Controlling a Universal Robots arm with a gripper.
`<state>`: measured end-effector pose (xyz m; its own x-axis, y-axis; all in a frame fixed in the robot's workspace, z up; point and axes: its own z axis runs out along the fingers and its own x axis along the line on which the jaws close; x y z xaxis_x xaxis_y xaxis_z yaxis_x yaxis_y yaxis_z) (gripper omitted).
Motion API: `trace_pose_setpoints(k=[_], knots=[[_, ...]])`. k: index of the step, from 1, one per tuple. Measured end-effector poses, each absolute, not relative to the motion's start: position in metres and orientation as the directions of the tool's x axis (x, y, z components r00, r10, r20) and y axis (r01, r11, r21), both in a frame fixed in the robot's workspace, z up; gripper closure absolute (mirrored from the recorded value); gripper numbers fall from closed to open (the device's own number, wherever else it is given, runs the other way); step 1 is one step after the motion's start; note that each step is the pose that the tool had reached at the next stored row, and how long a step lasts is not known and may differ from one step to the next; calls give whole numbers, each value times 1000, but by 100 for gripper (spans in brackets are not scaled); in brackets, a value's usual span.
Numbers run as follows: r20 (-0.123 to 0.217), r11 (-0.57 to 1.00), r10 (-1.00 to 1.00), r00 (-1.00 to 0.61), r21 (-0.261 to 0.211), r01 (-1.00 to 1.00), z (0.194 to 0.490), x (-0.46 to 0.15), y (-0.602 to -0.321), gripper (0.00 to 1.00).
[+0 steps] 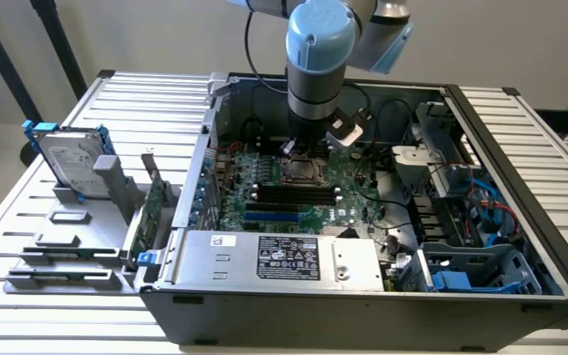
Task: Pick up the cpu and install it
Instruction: 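Install the first cpu locking lever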
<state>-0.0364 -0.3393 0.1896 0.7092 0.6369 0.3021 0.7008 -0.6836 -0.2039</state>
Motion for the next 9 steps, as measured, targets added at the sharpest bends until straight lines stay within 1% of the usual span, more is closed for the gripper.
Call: trace_pose_setpoints(k=[9], knots=[[306,-681,637,708,-208,702,190,-36,-339,89]])
